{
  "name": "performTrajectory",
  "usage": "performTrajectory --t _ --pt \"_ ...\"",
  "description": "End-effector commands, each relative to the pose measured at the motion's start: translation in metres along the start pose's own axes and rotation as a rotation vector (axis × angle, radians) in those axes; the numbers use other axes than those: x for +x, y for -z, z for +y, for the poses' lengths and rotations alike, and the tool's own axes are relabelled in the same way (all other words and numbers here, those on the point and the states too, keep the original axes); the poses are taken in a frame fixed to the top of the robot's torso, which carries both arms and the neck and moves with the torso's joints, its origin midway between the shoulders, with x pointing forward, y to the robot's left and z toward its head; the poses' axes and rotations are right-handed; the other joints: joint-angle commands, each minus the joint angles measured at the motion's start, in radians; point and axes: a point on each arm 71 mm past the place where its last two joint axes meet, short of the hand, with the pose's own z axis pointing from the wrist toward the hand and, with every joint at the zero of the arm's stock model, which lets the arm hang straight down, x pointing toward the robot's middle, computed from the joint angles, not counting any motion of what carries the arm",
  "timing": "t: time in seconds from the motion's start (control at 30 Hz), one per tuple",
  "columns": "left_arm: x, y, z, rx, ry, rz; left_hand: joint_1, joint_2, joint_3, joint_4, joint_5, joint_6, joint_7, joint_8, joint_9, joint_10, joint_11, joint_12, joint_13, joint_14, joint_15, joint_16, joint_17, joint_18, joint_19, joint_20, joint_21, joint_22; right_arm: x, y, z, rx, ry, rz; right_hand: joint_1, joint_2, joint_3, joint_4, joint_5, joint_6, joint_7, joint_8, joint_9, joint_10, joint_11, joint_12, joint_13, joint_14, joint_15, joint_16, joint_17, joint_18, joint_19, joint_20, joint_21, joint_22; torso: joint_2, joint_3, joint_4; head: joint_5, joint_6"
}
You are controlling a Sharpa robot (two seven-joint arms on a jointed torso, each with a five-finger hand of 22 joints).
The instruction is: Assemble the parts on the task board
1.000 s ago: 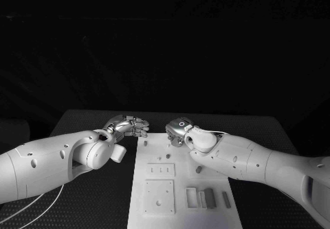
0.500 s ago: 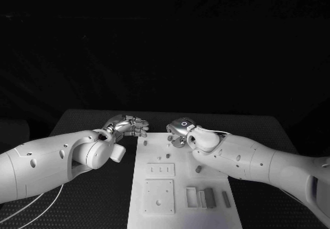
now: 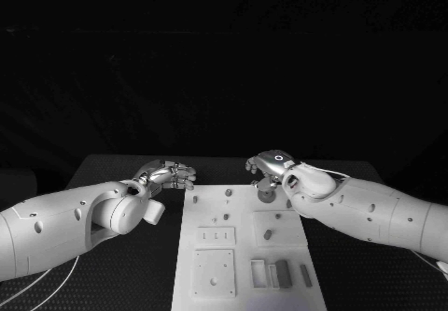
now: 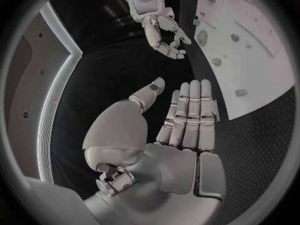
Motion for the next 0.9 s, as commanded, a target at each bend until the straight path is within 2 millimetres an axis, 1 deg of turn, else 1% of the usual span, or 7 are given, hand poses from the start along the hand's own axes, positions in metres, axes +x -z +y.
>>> performTrajectory --t 0.03,0.17,0.3,0.5,0.77,0.83,0.9 --pt "0.005 0.000 -0.005 0.054 0.008 0.072 -0.006 -0.007 -0.003 -0.002 0.003 -0.003 0.005 -0.004 -0.001 0.001 0.006 -0.004 0.001 -0.002 0.006 -0.006 0.001 -0.001 -0.009 -0.001 -0.004 0.001 0.004 0.009 -0.012 -0.036 -0.071 0.080 -0.001 0.002 -0.001 0.000 -0.004 0.005 0.001 0.003 0.001 0.005 0.001 0.006 -0.001 0.005 0.001 0.007 0.000 0.014 0.002 -0.003 0.002 0.021 -0.002 0.0037 -0.0147 0.004 0.006" --pt "0.005 0.000 -0.005 0.053 0.008 0.075 -0.005 -0.008 -0.003 -0.002 0.003 -0.004 0.005 -0.004 -0.001 0.001 0.006 -0.005 0.002 -0.004 0.006 -0.008 0.002 -0.001 -0.010 -0.001 -0.005 0.001 0.006 0.021 -0.034 -0.008 -0.069 0.123 -0.026 -0.020 -0.009 0.016 -0.004 -0.004 -0.011 0.001 -0.001 0.003 0.003 0.003 -0.007 -0.008 0.003 0.006 -0.003 0.014 -0.009 0.000 0.000 0.020 -0.002 0.0057 -0.0230 0.006 0.008" --pt "0.004 0.000 -0.004 0.051 0.007 0.072 -0.005 -0.007 -0.003 -0.002 0.003 -0.004 0.005 -0.004 -0.001 0.002 0.006 -0.005 0.002 -0.004 0.006 -0.008 0.002 -0.001 -0.010 -0.001 -0.005 0.001 0.009 0.027 -0.049 0.010 -0.072 0.157 -0.031 -0.035 -0.009 0.028 -0.004 -0.005 -0.013 0.004 -0.001 0.019 -0.001 0.010 -0.007 -0.016 0.000 0.011 -0.005 0.014 -0.015 0.002 0.000 0.020 -0.001 0.0080 -0.0260 0.006 0.007" --pt "0.004 0.000 -0.004 0.048 0.006 0.069 -0.005 -0.006 -0.002 -0.002 0.003 -0.004 0.005 -0.004 -0.001 0.003 0.006 -0.005 0.002 -0.004 0.006 -0.009 0.003 -0.001 -0.010 0.000 -0.005 0.001 0.015 0.025 -0.050 0.010 -0.075 0.211 -0.041 -0.049 -0.014 0.040 -0.005 -0.007 -0.011 0.006 -0.002 0.021 -0.003 0.011 -0.006 -0.025 -0.002 0.014 -0.007 0.014 -0.023 0.004 0.000 0.020 -0.001 0.0062 -0.0219 0.004 0.004" --pt "0.004 -0.001 -0.004 0.046 0.004 0.070 -0.005 -0.005 -0.002 -0.002 0.003 -0.004 0.005 -0.004 -0.001 0.003 0.006 -0.006 0.002 -0.003 0.006 -0.009 0.003 -0.001 -0.010 0.000 -0.005 0.002 0.030 0.016 -0.043 0.001 -0.077 0.229 -0.040 -0.046 -0.014 0.047 -0.005 -0.010 -0.012 0.008 -0.002 0.026 -0.005 0.014 -0.004 -0.034 -0.003 0.019 -0.009 0.014 -0.031 0.007 0.000 0.020 -0.001 0.0052 -0.0208 0.007 -0.004" --pt "0.004 -0.001 -0.004 0.045 0.004 0.069 -0.005 -0.005 -0.002 -0.002 0.003 -0.004 0.005 -0.004 -0.001 0.003 0.006 -0.006 0.002 -0.003 0.006 -0.009 0.003 -0.001 -0.010 0.000 -0.005 0.002 0.033 0.015 -0.042 0.001 -0.078 0.235 -0.041 -0.048 -0.017 0.050 -0.004 -0.012 0.005 0.009 -0.003 0.037 -0.008 0.021 0.003 -0.041 -0.007 0.021 -0.011 0.014 -0.035 0.008 0.001 0.020 -0.002 0.0052 -0.0207 0.007 -0.006" --pt "0.004 -0.001 -0.004 0.045 0.003 0.070 -0.005 -0.005 -0.003 -0.001 0.003 -0.004 0.005 -0.005 -0.001 0.003 0.006 -0.006 0.002 -0.003 0.006 -0.009 0.004 -0.001 -0.009 0.000 -0.005 0.002 0.037 0.014 -0.042 0.005 -0.078 0.247 -0.042 -0.048 -0.019 0.054 -0.004 -0.007 0.012 0.014 -0.001 0.061 -0.016 0.039 0.020 -0.054 -0.013 0.019 -0.014 0.014 -0.045 0.012 -0.003 0.019 -0.002 0.0050 -0.0205 0.009 -0.008"
